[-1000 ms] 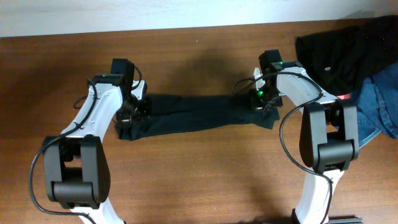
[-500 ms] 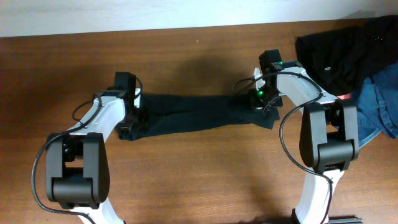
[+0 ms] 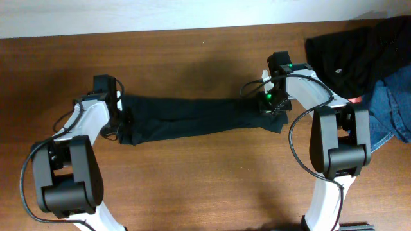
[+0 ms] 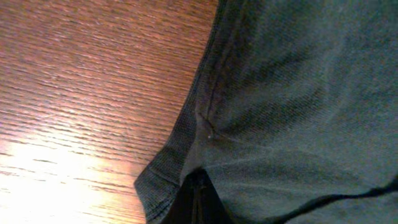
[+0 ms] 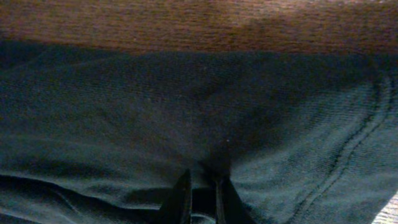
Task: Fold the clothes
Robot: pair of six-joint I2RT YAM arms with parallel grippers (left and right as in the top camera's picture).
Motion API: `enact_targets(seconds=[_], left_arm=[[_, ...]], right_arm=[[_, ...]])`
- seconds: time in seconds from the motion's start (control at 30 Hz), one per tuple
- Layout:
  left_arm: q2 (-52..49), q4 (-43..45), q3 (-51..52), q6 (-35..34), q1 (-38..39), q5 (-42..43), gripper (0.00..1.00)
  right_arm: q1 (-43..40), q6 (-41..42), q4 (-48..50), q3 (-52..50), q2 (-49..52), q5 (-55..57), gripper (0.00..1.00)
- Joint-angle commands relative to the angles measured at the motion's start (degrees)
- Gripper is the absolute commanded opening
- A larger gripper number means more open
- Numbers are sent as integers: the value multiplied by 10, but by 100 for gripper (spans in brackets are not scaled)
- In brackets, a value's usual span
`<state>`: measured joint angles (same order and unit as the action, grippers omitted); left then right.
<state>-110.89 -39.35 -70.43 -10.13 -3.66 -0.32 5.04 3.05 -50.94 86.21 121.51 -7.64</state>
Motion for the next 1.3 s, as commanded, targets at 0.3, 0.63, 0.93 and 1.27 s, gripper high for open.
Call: enact_targets(seconds=[0.3,0.63,0.93,1.27], left_arm=[[110,-21,-34,-42,-2,85,1],[106,-35,2,-40,29,128,1],[106,-42,35,-40,70,150,1],[106,-91,49,-40,87,109,1]], right_arm=[[2,3,35,-32,7,8,10],[2,4,36,-39,7,7,28],[2,4,34,-39,7,7,29],[2,4,33,-39,7,7,29]])
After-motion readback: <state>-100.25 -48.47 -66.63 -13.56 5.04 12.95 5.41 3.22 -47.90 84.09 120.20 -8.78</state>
